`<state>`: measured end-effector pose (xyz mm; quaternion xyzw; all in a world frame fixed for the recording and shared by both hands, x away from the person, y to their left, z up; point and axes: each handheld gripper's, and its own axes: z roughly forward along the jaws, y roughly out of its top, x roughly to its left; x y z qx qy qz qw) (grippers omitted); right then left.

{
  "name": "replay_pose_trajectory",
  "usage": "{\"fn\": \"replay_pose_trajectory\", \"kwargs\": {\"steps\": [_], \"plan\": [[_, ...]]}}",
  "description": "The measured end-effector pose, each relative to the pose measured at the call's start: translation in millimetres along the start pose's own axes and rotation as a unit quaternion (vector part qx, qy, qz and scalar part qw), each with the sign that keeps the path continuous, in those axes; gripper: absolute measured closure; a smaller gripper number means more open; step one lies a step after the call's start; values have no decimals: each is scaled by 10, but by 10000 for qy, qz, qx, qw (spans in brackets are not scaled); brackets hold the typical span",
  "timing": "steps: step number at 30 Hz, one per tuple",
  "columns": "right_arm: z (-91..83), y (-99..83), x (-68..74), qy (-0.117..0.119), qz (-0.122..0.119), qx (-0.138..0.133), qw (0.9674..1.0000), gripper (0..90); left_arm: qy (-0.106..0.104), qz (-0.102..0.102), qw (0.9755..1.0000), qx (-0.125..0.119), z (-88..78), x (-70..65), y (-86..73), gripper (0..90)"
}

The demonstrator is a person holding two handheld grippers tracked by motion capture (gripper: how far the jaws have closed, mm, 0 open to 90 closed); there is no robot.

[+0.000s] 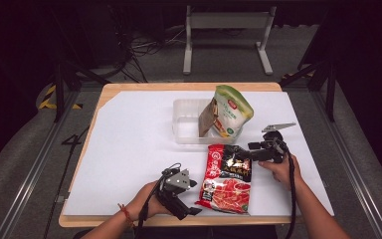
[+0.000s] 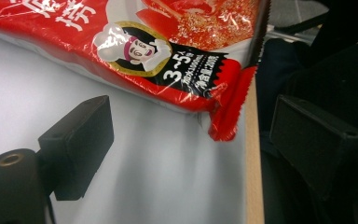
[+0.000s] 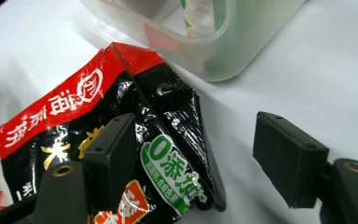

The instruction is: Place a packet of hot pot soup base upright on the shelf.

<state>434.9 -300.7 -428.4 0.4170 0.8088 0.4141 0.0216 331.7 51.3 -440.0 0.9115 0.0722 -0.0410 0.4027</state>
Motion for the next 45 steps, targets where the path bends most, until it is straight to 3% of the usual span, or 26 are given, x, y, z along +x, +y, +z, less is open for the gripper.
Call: {"fn": "replay_pose_trajectory", "kwargs": {"steps": [4,8,14,17,20,27,37,42,45], "plan": [[49,-12,-35,154,140,71,9998,329,56,76,9999,107,74,19,40,163],[104,-26,-51,381,204,164,9989,363,184,1,9998,113,133,55,34,196],[157,-35,3,661,64,290,9974,515,245,13,9996,113,169,60,35,230],[155,-47,-2,750,187,287,9966,614,340,59,9992,196,202,55,48,244],[116,-59,-25,835,269,157,9960,727,377,107,9989,243,207,58,51,242],[8,-64,-19,1057,217,-56,9941,838,576,241,9974,346,195,52,38,255],[-270,27,135,1040,-61,-464,9935,871,729,184,9965,370,162,92,21,284],[-513,115,323,982,-303,-1033,9893,873,873,52,9956,330,142,156,15,282],[-608,152,436,869,-448,-1177,9882,875,965,-62,9949,291,128,196,8,283]]}}
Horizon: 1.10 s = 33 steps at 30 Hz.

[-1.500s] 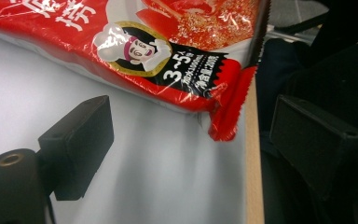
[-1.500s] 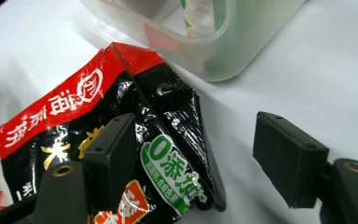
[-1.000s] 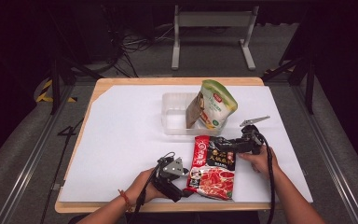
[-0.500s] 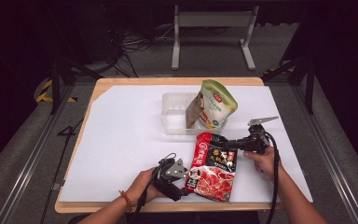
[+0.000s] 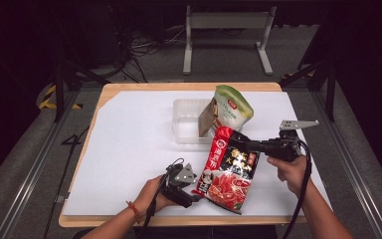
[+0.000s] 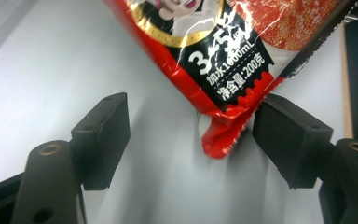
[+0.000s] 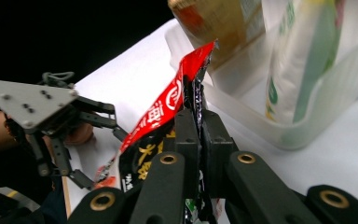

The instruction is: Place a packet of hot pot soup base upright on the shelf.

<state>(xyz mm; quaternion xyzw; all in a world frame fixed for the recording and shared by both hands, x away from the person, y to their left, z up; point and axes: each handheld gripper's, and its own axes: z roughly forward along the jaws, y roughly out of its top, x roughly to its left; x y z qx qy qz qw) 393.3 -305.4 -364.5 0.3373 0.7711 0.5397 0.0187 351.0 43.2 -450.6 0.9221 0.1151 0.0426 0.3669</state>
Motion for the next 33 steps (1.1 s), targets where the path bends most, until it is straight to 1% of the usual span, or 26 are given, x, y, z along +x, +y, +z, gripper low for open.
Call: {"fn": "replay_pose_trajectory", "kwargs": {"steps": [1,2,3,4,6,7,9,11,12,14,15,16,17,19,21,22,24,27,29,30,31,32,33], "plan": [[-27,27,61,1,-94,-94,9999,875,30,-70,10000,-19,-11,15,-5,284],[-42,51,108,-50,-131,-132,9998,876,-12,-147,9998,-115,-23,36,-12,288],[-42,51,108,-50,-131,-132,9998,876,-12,-147,9998,-115,-23,36,-12,295],[-60,85,184,-39,-224,-223,9995,876,-55,-238,9993,-271,-74,75,-21,306],[-61,111,246,-71,-305,-251,9992,876,-44,-199,9991,-370,-128,103,-30,278],[-61,111,246,-71,-305,-251,9992,876,-44,-199,9991,-370,-128,103,-30,268],[-57,143,314,-65,-392,-303,9988,876,-11,-199,9984,-520,-205,118,-55,261],[-60,171,364,-59,-456,-322,9984,876,33,-189,9981,-589,-295,124,-86,244],[-64,182,390,-64,-482,-344,9982,876,95,-155,9978,-644,-384,135,-122,231],[-75,208,449,-69,-544,-396,9977,876,112,-151,9975,-675,-508,156,-191,213],[-75,208,449,-69,-544,-396,9977,876,112,-151,9975,-675,-508,156,-191,206],[-83,217,471,-66,-557,-436,9975,885,136,-136,9976,-667,-563,167,-228,206],[-88,226,484,-49,-555,-441,9975,886,203,-126,9973,-690,-632,173,-283,204],[-93,244,518,-80,-605,-468,9970,886,206,-166,9970,-726,-717,184,-372,203],[-90,249,525,-98,-598,-471,9971,887,358,-218,9965,-717,-802,191,-480,202],[-87,251,524,-94,-623,-452,9970,887,385,-296,9960,-750,-855,202,-549,200],[-95,248,523,-125,-596,-477,9970,888,447,-396,9947,-838,-929,217,-645,194],[-115,251,551,-169,-683,-486,9963,889,637,-554,9913,-1008,-1055,258,-808,187],[-121,261,579,-190,-719,-497,9960,889,703,-684,9883,-1164,-1099,294,-877,183],[-122,267,590,-203,-756,-497,9957,888,730,-726,9874,-1203,-1112,311,-897,182],[-118,273,599,-226,-757,-509,9956,889,771,-705,9873,-1198,-1118,321,-906,181],[-113,279,600,-190,-761,-505,9956,888,833,-682,9870,-1192,-1127,328,-920,180],[-102,292,611,-196,-788,-513,9954,889,827,-708,9867,-1211,-1134,331,-931,178]]}}
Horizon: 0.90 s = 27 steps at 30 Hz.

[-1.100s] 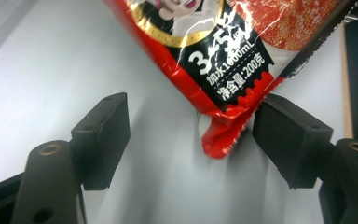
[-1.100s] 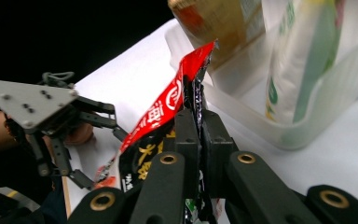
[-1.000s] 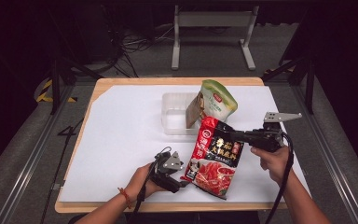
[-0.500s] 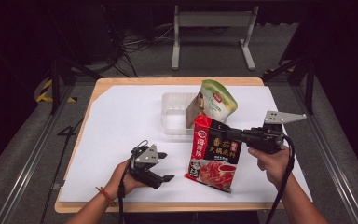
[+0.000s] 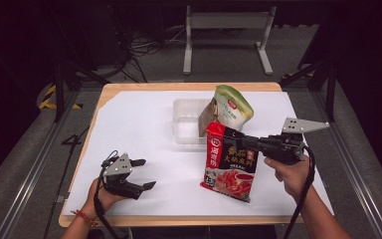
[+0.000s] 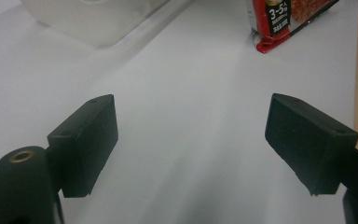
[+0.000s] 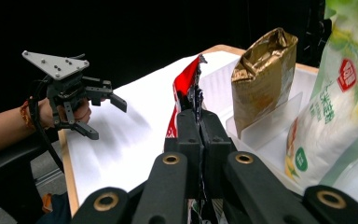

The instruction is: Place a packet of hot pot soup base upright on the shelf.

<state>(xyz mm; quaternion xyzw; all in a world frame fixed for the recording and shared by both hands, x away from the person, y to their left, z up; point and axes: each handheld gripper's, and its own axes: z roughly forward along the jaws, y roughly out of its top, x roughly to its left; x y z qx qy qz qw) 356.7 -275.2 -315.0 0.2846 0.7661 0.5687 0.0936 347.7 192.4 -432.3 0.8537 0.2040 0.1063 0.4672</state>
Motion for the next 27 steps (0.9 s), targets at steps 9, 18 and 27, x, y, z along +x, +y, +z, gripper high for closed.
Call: {"fn": "replay_pose_trajectory", "kwargs": {"steps": [9,18,27], "plan": [[59,106,98,-27,-106,-100,9999,890,-7,-71,10000,-61,37,6,-36,170],[94,236,148,-92,-186,-273,9994,891,-83,22,9999,100,123,-54,-28,161],[208,383,151,-197,-204,-387,9988,890,-34,-101,9999,-38,79,-6,-43,161]]}}
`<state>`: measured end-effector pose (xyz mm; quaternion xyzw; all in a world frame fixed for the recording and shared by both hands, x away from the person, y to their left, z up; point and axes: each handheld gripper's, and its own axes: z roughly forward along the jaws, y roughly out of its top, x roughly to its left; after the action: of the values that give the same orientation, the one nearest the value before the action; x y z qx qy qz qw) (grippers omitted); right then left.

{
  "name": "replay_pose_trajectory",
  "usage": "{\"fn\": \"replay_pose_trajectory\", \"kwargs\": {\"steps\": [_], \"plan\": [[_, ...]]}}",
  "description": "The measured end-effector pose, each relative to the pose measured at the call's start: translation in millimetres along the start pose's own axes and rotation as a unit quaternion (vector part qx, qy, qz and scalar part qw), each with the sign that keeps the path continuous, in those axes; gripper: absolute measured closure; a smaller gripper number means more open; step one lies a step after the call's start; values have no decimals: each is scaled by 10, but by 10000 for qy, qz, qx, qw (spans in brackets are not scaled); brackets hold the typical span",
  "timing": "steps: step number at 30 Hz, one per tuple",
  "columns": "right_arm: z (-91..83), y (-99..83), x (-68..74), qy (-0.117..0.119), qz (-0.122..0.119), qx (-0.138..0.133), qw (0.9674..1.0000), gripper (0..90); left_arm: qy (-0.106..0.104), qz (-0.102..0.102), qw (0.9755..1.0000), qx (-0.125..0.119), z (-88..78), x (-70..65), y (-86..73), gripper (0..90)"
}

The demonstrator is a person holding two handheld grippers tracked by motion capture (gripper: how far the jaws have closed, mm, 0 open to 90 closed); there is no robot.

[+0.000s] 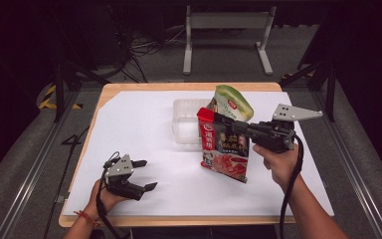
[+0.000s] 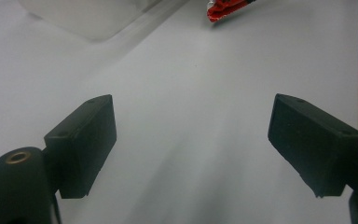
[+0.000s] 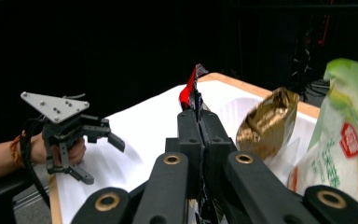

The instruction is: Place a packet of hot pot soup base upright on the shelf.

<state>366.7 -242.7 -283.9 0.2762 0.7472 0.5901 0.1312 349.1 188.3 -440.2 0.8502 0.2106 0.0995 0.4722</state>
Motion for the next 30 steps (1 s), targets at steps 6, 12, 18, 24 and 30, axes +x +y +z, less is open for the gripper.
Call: {"fn": "replay_pose_trajectory", "kwargs": {"steps": [6,12,18,24,30], "plan": [[142,186,60,-101,-54,-119,9999,891,28,-10,10000,-32,-22,2,-12,161],[322,330,81,-218,-92,-189,9995,891,11,-43,10000,-61,-35,11,-24,161],[473,477,40,-440,46,-298,9986,891,-33,-73,9999,-120,-40,10,-29,163],[619,597,2,-733,128,-382,9965,891,-117,-60,9998,-143,-33,5,-26,163],[862,701,-46,-933,153,-334,9950,891,-126,-8,9999,-76,-24,1,-27,166]]}}
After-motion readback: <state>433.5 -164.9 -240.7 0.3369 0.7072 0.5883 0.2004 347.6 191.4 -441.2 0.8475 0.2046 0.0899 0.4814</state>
